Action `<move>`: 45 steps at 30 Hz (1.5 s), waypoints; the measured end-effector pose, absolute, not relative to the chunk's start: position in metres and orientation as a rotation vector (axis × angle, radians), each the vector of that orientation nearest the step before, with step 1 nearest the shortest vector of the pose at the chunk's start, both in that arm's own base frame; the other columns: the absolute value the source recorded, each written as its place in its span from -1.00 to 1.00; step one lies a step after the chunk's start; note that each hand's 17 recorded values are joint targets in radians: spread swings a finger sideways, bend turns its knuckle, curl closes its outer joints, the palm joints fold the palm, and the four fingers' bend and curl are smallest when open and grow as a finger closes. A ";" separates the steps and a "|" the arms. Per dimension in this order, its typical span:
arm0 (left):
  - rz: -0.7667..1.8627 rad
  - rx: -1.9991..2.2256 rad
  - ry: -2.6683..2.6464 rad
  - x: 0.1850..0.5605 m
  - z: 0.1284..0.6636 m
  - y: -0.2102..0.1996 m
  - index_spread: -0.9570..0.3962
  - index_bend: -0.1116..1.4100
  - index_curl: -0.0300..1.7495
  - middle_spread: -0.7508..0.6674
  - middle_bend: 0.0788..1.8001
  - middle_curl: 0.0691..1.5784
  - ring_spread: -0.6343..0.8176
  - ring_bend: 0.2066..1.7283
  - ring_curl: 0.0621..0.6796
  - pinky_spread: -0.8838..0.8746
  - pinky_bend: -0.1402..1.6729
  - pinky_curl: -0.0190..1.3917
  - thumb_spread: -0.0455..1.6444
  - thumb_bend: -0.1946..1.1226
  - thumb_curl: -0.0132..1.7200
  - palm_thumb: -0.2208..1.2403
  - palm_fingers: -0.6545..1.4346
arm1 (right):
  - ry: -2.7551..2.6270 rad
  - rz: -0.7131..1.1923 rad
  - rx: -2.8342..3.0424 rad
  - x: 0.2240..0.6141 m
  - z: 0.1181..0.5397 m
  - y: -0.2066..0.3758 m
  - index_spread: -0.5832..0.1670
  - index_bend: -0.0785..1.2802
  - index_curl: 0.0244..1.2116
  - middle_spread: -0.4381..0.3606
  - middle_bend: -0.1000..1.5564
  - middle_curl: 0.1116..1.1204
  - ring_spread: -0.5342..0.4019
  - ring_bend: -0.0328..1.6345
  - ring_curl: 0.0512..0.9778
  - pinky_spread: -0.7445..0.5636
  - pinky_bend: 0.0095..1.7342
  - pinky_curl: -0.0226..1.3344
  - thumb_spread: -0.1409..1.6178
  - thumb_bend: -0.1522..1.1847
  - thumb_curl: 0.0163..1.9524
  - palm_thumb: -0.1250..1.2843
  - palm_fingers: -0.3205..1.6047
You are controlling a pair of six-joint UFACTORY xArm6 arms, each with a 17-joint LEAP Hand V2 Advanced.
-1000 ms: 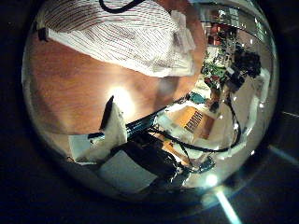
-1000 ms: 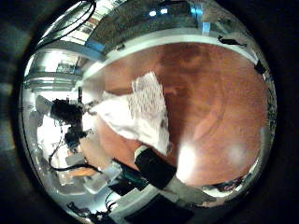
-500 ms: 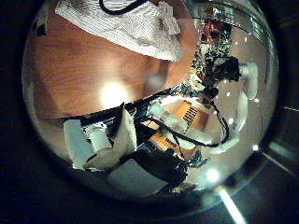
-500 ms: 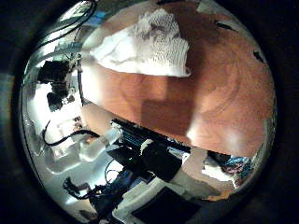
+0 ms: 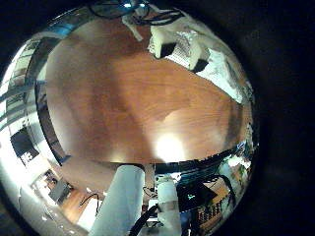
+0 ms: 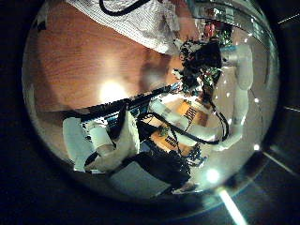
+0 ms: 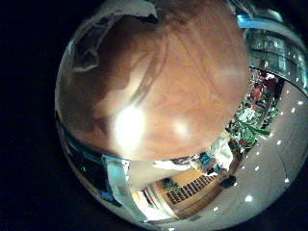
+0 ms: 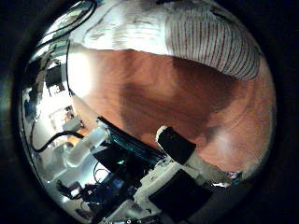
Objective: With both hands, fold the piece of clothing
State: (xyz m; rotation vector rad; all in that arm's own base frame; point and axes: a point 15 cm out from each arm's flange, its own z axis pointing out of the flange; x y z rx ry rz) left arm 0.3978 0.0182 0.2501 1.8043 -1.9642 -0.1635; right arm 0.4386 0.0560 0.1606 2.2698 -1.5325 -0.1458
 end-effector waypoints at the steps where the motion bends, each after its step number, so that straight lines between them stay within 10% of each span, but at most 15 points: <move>1: -0.163 1.804 -1.964 0.398 0.250 0.018 0.25 -0.63 -0.57 0.49 -0.90 -0.74 0.50 -0.40 -0.36 0.71 -0.28 -0.29 0.41 -0.74 -0.56 -0.14 -0.39 | -1.527 -0.123 2.244 0.439 0.156 0.051 -0.52 -0.62 -0.44 -0.28 -0.49 -0.50 0.13 -0.24 -0.57 0.76 -0.32 -0.46 0.38 -0.80 -0.63 0.01 -0.47; 7: -0.163 1.800 -1.965 0.398 0.249 0.017 0.25 -0.63 -0.57 0.49 -0.90 -0.75 0.52 -0.40 -0.38 0.71 -0.27 -0.34 0.41 -0.74 -0.57 -0.14 -0.39 | -1.511 -0.042 2.168 0.445 0.146 0.034 -0.52 -0.58 -0.43 -0.34 -0.41 -0.46 -0.08 -0.17 -0.56 0.64 -0.39 -0.52 0.35 -0.79 -0.60 0.15 -0.23; 11: -0.168 1.784 -1.975 0.398 0.247 0.011 0.25 -0.63 -0.58 0.49 -0.90 -0.75 0.52 -0.40 -0.40 0.70 -0.26 -0.36 0.41 -0.74 -0.57 -0.14 -0.38 | -1.541 0.000 2.201 0.455 0.153 0.035 -0.61 -0.62 -0.44 -0.52 -0.27 -0.37 -0.41 0.06 -0.49 0.07 -0.17 -0.53 0.34 -0.79 -0.59 0.23 0.40; 15: -0.179 1.740 -2.003 0.397 0.243 -0.008 0.25 -0.63 -0.58 0.47 -0.89 -0.75 0.52 -0.40 -0.41 0.69 -0.26 -0.39 0.40 -0.74 -0.57 -0.14 -0.38 | -1.592 0.053 2.221 0.460 0.164 0.023 -0.70 -0.46 -0.26 -0.62 -0.09 -0.18 -0.49 0.21 -0.27 -0.35 0.03 -0.39 0.33 -0.79 -0.57 0.30 0.63; 27: -0.239 1.613 -2.067 0.382 0.221 -0.060 0.27 -0.61 -0.57 0.45 -0.89 -0.75 0.50 -0.40 -0.43 0.68 -0.26 -0.45 0.43 -0.74 -0.58 -0.17 -0.37 | -1.697 0.267 2.237 0.421 0.203 -0.057 -0.67 0.22 0.27 -0.54 0.36 0.26 -0.40 0.52 0.07 -0.36 0.36 -0.15 0.32 -0.79 -0.54 0.48 0.55; 45: -0.114 1.478 -2.281 0.424 0.154 -0.171 0.27 -0.61 -0.56 0.37 -0.89 -0.75 0.48 -0.39 -0.46 0.65 -0.30 -0.51 0.51 -0.72 -0.59 -0.14 -0.37 | -1.846 0.332 2.151 0.383 0.229 -0.138 -0.57 0.29 0.54 -0.44 0.44 0.43 -0.37 0.61 0.20 -0.35 0.43 -0.03 0.35 -0.80 -0.52 0.47 0.45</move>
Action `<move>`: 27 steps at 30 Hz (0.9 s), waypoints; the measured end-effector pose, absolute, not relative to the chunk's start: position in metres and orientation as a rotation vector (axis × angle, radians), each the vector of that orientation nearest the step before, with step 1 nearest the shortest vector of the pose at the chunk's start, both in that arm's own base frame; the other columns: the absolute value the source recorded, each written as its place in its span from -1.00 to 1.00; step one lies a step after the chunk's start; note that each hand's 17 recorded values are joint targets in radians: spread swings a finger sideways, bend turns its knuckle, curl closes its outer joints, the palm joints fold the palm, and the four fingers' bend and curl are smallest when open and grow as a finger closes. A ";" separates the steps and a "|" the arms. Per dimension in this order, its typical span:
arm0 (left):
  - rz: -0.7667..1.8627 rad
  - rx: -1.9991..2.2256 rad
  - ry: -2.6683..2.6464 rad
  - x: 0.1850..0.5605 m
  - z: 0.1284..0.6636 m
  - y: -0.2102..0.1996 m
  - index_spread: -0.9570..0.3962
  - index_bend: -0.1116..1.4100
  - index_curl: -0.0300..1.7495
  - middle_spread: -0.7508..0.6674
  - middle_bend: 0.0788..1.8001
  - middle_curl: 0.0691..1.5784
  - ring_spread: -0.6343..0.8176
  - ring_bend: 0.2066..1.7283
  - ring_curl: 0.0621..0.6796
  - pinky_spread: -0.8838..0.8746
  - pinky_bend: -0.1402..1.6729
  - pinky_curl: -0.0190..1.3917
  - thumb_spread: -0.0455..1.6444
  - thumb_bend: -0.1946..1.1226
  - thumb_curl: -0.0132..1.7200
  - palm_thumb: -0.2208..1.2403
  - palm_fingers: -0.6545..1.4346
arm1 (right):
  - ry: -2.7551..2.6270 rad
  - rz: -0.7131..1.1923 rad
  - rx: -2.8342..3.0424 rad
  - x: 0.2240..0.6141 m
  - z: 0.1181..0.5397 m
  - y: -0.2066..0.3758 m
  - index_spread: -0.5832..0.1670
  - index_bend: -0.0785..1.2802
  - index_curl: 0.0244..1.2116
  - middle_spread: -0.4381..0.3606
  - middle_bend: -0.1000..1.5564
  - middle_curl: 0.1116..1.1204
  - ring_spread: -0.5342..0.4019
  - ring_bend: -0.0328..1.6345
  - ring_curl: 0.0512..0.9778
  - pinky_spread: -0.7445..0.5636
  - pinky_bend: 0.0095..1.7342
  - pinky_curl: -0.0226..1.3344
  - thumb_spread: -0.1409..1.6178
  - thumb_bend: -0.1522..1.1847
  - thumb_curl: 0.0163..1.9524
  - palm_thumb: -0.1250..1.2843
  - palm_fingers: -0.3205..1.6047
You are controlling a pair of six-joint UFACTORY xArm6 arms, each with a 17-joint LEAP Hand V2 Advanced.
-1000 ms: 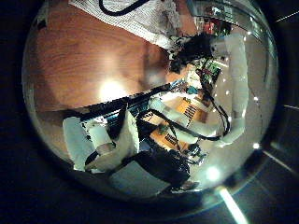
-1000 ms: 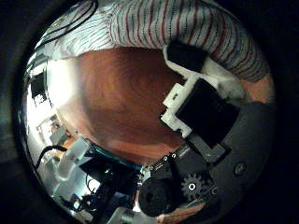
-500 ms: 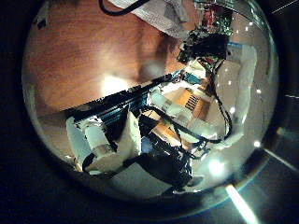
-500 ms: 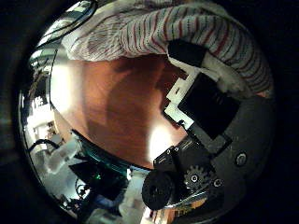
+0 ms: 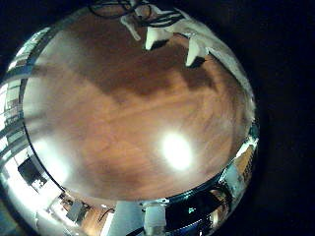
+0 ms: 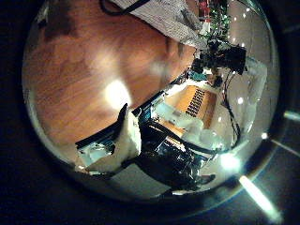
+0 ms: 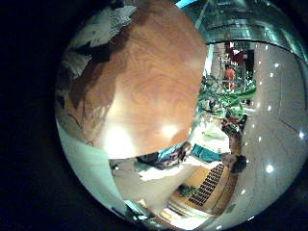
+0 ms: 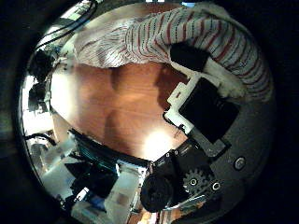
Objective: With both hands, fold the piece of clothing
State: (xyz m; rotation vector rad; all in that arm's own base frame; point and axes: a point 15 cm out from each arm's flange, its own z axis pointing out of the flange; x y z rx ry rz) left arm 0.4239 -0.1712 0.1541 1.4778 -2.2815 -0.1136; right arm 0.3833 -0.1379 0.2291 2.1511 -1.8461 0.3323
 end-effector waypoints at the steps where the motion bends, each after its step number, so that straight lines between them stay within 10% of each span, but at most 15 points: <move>1: -0.101 1.475 -2.299 0.428 0.153 -0.176 0.27 -0.61 -0.56 0.36 -0.90 -0.75 0.48 -0.40 -0.46 0.66 -0.31 -0.52 0.52 -0.72 -0.59 -0.14 -0.37 | -1.848 0.337 2.153 0.384 0.229 -0.138 -0.57 0.29 0.55 -0.44 0.44 0.44 -0.37 0.61 0.20 -0.35 0.43 -0.03 0.36 -0.80 -0.52 0.48 0.45; 27: -0.154 1.493 -2.216 0.452 0.126 -0.166 0.28 -0.61 -0.56 0.32 -0.89 -0.74 0.46 -0.41 -0.49 0.65 -0.31 -0.54 0.54 -0.73 -0.59 -0.14 -0.34 | -1.751 0.739 2.439 0.452 0.328 -0.034 -0.60 0.16 0.71 -0.49 0.39 0.52 -0.37 0.59 0.22 -0.37 0.39 0.01 0.40 -0.80 -0.54 0.47 0.45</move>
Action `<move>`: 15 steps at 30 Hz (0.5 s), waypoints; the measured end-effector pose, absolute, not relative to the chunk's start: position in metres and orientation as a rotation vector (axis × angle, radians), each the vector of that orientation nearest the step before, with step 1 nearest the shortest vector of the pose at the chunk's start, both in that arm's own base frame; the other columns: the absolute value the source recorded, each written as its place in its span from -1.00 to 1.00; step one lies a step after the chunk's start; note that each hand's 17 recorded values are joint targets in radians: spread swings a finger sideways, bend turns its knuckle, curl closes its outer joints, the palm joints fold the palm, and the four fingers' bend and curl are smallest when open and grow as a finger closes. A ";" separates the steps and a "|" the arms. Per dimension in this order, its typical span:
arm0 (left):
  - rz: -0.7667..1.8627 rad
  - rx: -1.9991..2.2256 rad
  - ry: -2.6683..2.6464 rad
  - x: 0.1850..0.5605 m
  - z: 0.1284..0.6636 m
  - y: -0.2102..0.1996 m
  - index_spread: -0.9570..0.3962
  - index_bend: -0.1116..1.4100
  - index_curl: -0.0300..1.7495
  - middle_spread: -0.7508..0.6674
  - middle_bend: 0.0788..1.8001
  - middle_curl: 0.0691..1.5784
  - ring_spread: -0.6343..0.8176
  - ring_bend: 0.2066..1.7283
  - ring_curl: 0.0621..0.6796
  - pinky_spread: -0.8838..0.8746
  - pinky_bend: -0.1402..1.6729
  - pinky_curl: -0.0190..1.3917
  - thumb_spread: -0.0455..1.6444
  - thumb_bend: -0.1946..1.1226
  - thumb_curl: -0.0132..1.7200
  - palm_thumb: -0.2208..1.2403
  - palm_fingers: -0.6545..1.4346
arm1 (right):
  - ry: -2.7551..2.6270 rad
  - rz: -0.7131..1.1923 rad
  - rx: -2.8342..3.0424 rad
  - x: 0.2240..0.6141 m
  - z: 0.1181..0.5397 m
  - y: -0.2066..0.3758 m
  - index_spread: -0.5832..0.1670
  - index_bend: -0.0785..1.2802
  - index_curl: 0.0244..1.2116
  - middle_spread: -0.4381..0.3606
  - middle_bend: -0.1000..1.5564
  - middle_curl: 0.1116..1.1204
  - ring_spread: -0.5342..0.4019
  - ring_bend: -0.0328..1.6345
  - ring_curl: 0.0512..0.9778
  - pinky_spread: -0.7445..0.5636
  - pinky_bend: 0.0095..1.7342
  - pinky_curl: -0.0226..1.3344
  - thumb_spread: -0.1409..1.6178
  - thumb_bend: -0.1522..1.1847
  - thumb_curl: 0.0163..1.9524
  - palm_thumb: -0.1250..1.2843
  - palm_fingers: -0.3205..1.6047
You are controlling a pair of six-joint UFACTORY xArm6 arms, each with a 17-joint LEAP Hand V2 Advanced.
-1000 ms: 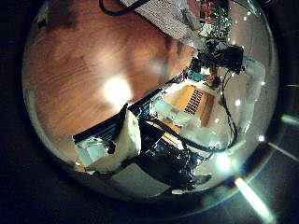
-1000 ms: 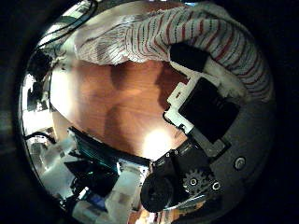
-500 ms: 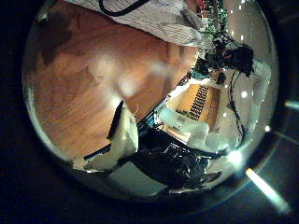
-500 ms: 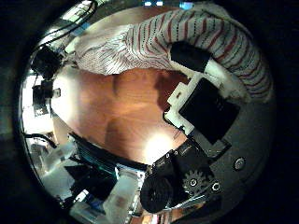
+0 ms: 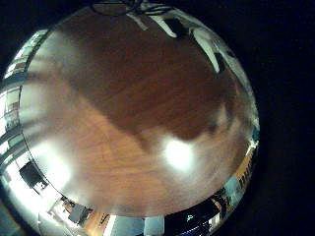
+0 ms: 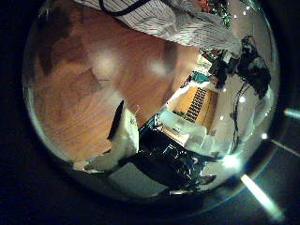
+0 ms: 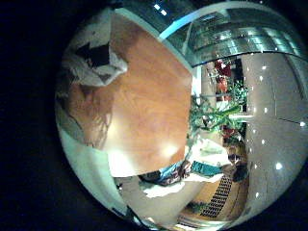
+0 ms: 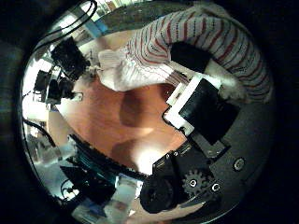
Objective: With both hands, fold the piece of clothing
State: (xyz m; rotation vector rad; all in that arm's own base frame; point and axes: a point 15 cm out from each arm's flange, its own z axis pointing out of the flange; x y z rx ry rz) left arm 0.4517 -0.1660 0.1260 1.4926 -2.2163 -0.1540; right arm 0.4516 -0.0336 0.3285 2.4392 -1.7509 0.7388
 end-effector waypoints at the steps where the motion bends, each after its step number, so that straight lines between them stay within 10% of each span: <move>1: -0.156 1.494 -2.208 0.451 0.127 -0.162 0.28 -0.62 -0.56 0.32 -0.89 -0.74 0.46 -0.40 -0.49 0.65 -0.31 -0.54 0.54 -0.73 -0.59 -0.15 -0.34 | -1.725 0.753 2.471 0.456 0.333 -0.019 -0.61 0.16 0.72 -0.49 0.39 0.52 -0.37 0.59 0.22 -0.37 0.39 0.01 0.40 -0.80 -0.54 0.47 0.45; 15: 0.027 1.611 -2.061 0.440 0.208 -0.080 0.26 -0.55 -0.51 0.18 -0.73 -0.64 0.21 -0.46 -0.55 0.63 -0.49 -0.62 0.54 -0.73 -0.59 -0.16 -0.09 | -1.424 0.750 2.701 0.518 0.315 0.123 -0.64 0.12 0.76 -0.46 0.38 0.55 -0.37 0.57 0.22 -0.38 0.36 0.01 0.39 -0.80 -0.55 0.48 0.46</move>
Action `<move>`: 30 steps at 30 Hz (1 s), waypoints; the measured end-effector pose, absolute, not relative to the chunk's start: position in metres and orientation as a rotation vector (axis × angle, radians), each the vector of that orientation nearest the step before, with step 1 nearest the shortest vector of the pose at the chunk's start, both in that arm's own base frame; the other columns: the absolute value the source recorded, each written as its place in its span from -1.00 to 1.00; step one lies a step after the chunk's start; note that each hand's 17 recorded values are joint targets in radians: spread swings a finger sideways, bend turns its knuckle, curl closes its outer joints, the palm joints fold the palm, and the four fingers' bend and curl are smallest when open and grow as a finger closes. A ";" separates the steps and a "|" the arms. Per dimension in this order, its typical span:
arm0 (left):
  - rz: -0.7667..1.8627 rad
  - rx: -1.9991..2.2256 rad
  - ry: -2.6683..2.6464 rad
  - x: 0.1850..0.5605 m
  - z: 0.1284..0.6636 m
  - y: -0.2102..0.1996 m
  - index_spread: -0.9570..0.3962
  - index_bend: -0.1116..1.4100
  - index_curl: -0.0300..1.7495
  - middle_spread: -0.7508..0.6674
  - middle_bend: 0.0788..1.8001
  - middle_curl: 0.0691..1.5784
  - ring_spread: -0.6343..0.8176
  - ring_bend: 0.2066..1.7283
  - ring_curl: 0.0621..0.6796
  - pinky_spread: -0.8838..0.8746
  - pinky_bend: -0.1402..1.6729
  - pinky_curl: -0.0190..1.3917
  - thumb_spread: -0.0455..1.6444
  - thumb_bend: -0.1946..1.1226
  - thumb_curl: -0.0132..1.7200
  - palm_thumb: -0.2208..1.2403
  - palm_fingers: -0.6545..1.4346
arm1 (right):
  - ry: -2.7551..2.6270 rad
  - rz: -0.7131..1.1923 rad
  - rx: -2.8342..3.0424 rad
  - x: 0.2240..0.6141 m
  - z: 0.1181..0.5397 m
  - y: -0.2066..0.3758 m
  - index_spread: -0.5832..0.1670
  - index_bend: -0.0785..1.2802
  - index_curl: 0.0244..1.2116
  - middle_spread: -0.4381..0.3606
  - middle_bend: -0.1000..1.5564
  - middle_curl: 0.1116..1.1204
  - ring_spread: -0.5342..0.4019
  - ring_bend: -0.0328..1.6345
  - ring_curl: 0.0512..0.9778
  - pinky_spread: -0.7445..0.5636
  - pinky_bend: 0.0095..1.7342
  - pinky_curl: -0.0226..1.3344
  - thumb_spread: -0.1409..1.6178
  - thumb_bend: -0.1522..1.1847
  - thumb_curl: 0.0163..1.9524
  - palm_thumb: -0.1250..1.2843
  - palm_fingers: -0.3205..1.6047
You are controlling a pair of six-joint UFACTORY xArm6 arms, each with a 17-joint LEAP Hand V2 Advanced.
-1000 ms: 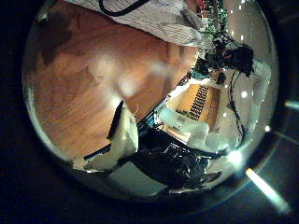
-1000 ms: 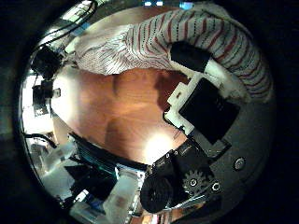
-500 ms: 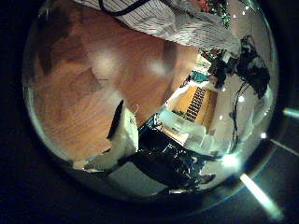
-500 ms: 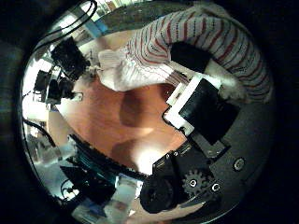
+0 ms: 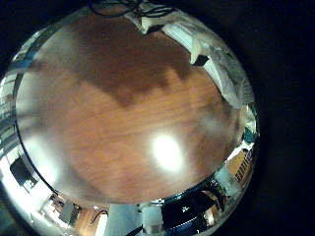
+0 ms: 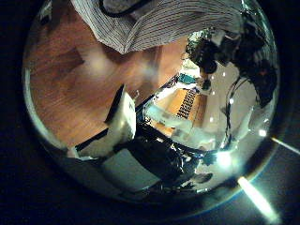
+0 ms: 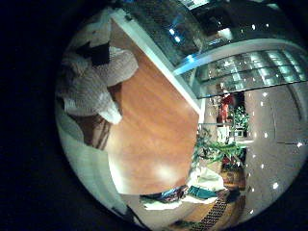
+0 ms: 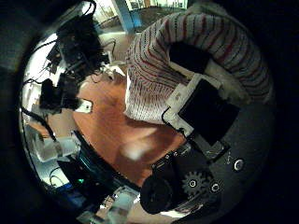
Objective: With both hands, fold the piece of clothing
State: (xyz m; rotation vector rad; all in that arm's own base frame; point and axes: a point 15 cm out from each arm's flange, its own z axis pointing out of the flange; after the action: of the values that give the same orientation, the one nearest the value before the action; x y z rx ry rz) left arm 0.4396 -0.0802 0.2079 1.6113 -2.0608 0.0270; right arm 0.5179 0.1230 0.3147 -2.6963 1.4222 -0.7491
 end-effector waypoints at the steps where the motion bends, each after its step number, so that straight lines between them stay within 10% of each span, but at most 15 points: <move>1: 0.043 1.635 -2.055 0.438 0.215 -0.069 0.25 -0.54 -0.50 0.15 -0.69 -0.61 0.18 -0.47 -0.55 0.62 -0.51 -0.62 0.54 -0.72 -0.59 -0.14 -0.06 | 1.405 -0.749 -2.712 0.521 0.311 0.130 -0.64 0.12 0.77 -0.46 0.37 0.55 -0.37 0.57 0.22 -0.38 0.36 0.01 0.39 -0.80 -0.56 0.48 0.46; 10: 0.088 1.827 -1.954 0.411 0.232 0.033 0.20 -0.50 -0.43 0.01 -0.62 -0.51 -0.01 -0.48 -0.52 0.60 -0.57 -0.63 0.53 -0.72 -0.57 -0.10 -0.01 | 1.218 -0.784 -2.828 0.558 0.277 0.207 -0.67 0.02 0.75 -0.47 0.34 0.53 -0.40 0.54 0.20 -0.44 0.33 0.00 0.40 -0.81 -0.58 0.43 0.43; 15: 0.070 1.844 -1.900 0.389 0.219 0.052 0.17 -0.48 -0.40 -0.01 -0.63 -0.48 -0.03 -0.48 -0.51 0.59 -0.57 -0.62 0.53 -0.72 -0.56 -0.08 -0.02 | 1.123 -0.834 -2.884 0.573 0.264 0.237 -0.75 -0.69 0.46 -0.65 -0.01 0.31 -0.59 0.57 0.18 -0.63 0.42 -0.02 0.42 -0.80 -0.59 0.40 -0.16; 22: 0.054 1.849 -1.882 0.376 0.215 0.057 0.16 -0.48 -0.37 -0.03 -0.64 -0.43 -0.03 -0.50 -0.51 0.59 -0.57 -0.61 0.53 -0.72 -0.55 -0.07 -0.02 | 1.115 -0.828 -2.889 0.581 0.262 0.244 -0.71 -0.73 -0.04 -0.52 -0.45 -0.12 -0.41 0.22 -0.16 -0.20 0.41 -0.08 0.45 -0.83 -0.62 0.30 -0.77; 30: 0.040 1.839 -1.884 0.371 0.216 0.045 0.15 -0.48 -0.33 -0.02 -0.66 -0.39 -0.01 -0.50 -0.49 0.60 -0.56 -0.60 0.53 -0.72 -0.53 -0.06 -0.03 | 1.167 -0.873 -2.703 0.595 0.328 0.227 -0.69 -0.73 -0.40 -0.23 -0.62 -0.33 -0.03 0.02 -0.36 0.29 0.30 -0.19 0.49 -0.81 -0.64 0.13 -0.78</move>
State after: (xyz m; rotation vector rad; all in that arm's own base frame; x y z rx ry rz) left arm 0.3708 0.0452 0.2160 1.8393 -1.8844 0.0400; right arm 0.5955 0.2268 0.3276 -2.7034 1.1673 -0.8734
